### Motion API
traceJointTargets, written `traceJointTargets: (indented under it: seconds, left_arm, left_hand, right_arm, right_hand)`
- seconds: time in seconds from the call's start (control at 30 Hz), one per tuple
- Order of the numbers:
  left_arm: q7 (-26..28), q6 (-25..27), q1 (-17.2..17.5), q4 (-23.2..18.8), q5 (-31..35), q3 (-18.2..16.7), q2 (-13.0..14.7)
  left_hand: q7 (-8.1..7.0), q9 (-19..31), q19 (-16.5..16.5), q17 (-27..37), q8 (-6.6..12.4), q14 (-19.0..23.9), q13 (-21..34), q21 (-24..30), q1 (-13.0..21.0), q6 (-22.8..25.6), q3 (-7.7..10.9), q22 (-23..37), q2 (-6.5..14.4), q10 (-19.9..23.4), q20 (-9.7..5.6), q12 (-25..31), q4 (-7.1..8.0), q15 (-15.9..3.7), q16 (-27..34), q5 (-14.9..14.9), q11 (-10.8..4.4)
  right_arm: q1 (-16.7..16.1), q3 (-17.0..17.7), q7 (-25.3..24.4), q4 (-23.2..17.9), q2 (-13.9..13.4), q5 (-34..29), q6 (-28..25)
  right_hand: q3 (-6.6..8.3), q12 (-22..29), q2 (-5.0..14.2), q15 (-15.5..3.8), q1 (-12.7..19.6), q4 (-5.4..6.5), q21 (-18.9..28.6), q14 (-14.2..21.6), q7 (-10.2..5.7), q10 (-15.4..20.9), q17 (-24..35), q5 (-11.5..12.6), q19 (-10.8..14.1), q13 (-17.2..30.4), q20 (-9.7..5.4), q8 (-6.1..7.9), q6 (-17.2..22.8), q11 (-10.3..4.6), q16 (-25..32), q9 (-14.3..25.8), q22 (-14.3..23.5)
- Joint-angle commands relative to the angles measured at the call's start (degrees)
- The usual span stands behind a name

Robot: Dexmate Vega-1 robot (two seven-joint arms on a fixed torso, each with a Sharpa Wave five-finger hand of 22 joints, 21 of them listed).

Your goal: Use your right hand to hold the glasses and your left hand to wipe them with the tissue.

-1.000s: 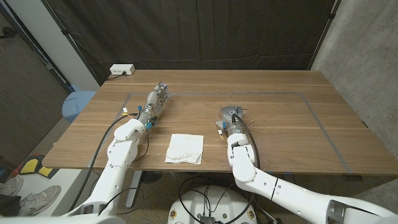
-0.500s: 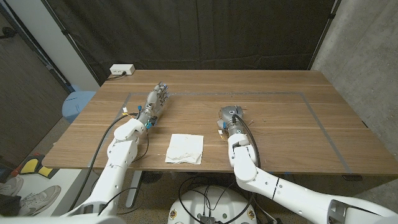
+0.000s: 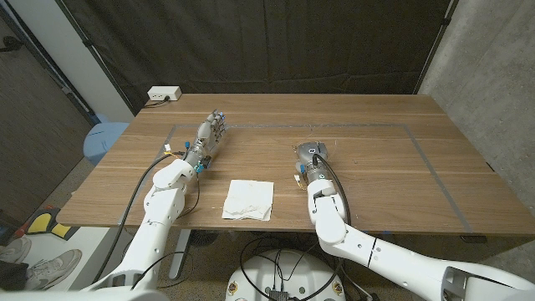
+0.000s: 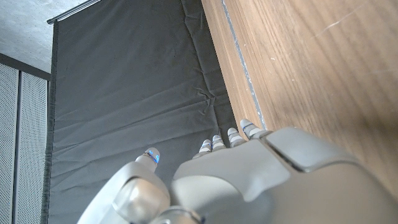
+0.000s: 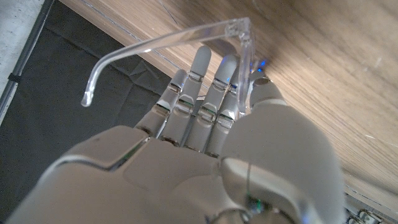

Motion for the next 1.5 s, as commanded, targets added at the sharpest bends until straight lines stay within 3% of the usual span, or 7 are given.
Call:
traceJointTargets:
  seconds: [0.03, 0.57, 0.7, 0.83, 0.93, 1.07, 1.5]
  left_arm:
    - [-0.14, -0.02, -0.29, 0.37, -0.01, -0.04, 0.0]
    - [-0.63, 0.42, -0.14, -0.79, 1.82, 1.39, 1.12]
    - [-0.17, -0.95, 0.09, -1.18, 3.15, 2.03, 1.66]
    - [1.48, -2.75, 0.87, -2.82, 6.04, 3.12, 2.91]
    - [3.33, -3.23, 1.85, -5.15, 9.2, 4.18, 4.53]
    - [2.83, -2.41, 2.71, -7.95, 11.77, 5.64, 7.6]
    - [-4.01, -0.55, 6.02, -17.7, 16.52, 9.36, 18.85]
  left_hand:
    - [0.04, 0.34, -3.23, 0.09, -0.06, -11.45, 0.09, -0.15, 0.05, -11.95, -0.17, 0.14, 4.8, -10.54, -1.71, -0.01, -0.23, -0.06, -0.2, 0.02, 0.15]
    - [-0.42, 0.3, -3.15, -0.13, 0.14, -11.4, 0.07, -0.31, 1.33, -11.37, 0.48, -0.01, 5.05, -10.4, -2.47, 0.04, -1.2, -0.64, -0.31, -0.03, -0.42]
    - [-1.62, 0.22, -2.66, -0.42, 0.73, -10.36, 0.03, -0.54, 4.95, -9.3, 1.83, -0.34, 4.18, -9.26, -2.77, 0.36, -3.81, -0.85, -0.23, -0.62, -1.0]
    - [-3.44, 0.3, -0.21, -0.23, 2.35, -4.14, 0.11, -0.35, 12.74, -2.55, 3.0, -0.37, 1.06, -4.21, -2.52, 1.33, -9.83, -0.76, 0.72, -3.29, -3.03]
    - [-3.73, 0.44, 2.6, 0.22, 3.2, 2.8, 0.38, 0.79, 17.43, 2.66, 3.16, 0.21, -0.49, 1.99, 1.34, 2.47, -13.4, 0.46, 1.76, -5.46, -4.16]
    - [-3.55, 0.58, 1.33, 1.12, 3.93, 6.82, 0.71, 0.56, 19.49, 6.66, 3.15, 0.7, -1.12, 8.05, 4.33, 4.01, -14.81, 1.76, 2.73, -6.49, -4.63]
    - [-2.53, 0.69, 2.61, 1.77, 3.82, 8.2, 0.93, 1.11, 22.41, 8.1, 2.95, 0.89, -3.05, 9.38, 7.9, 3.8, -17.08, 2.42, 3.02, -6.6, -3.19]
  right_arm:
    - [-0.54, 0.9, -0.58, -0.2, -0.49, 1.43, 0.9]
    - [-7.73, 11.26, -23.18, -3.44, 1.44, 19.13, 7.58]
    - [-9.35, 13.74, -28.68, -3.97, 2.08, 23.54, 10.52]
    - [-10.23, 15.35, -33.14, -3.91, 2.6, 26.59, 12.91]
    - [-10.34, 15.9, -34.93, -3.79, 2.78, 27.89, 13.55]
    - [-10.07, 16.04, -36.43, -3.48, 2.98, 28.76, 13.72]
    - [-11.34, 16.88, -41.62, -5.33, 3.49, 29.98, 13.22]
  right_hand:
    - [0.19, 0.55, 1.26, -6.89, 2.12, 0.58, 0.65, 1.22, -1.6, 1.32, 0.48, -0.42, 0.33, 0.33, -2.17, 0.28, 3.01, 0.32, 0.32, 0.07, 0.19]
    - [0.32, 0.99, 1.17, -6.88, 3.27, 0.85, 1.48, 2.94, -0.46, 3.0, 1.1, -1.0, 0.01, 0.82, -2.16, 0.36, 4.36, 0.91, 0.85, -0.11, 0.24]
    - [0.26, 1.14, 1.04, -6.85, 3.52, 0.87, 1.67, 3.41, -0.11, 3.53, 1.38, -1.11, -0.08, 0.96, -2.21, 0.39, 4.71, 0.82, 1.15, -0.12, 0.26]
    - [0.32, 1.14, 1.01, -6.89, 3.83, 0.86, 1.91, 3.51, 0.13, 3.68, 1.53, -1.18, -0.01, 1.1, -1.8, 0.36, 4.88, 0.87, 1.18, -0.12, 0.27]
    - [0.3, 1.13, 0.98, -6.82, 3.92, 0.95, 2.05, 3.66, 0.24, 3.77, 1.66, -1.25, -0.08, 1.21, -1.59, 0.25, 4.81, 0.92, 1.25, -0.12, 0.27]
    - [0.33, 1.08, 0.98, -6.83, 4.08, 0.97, 2.21, 3.76, 0.29, 3.77, 1.77, -1.3, -0.06, 1.31, -1.62, 0.18, 4.81, 0.83, 1.29, -0.12, 0.27]
    - [0.38, 0.91, 0.99, -6.81, 4.38, 1.2, 2.75, 3.81, 0.34, 3.76, 2.07, -1.55, -0.13, 1.69, -1.46, -0.07, 4.86, 0.72, 1.19, -0.1, 0.25]
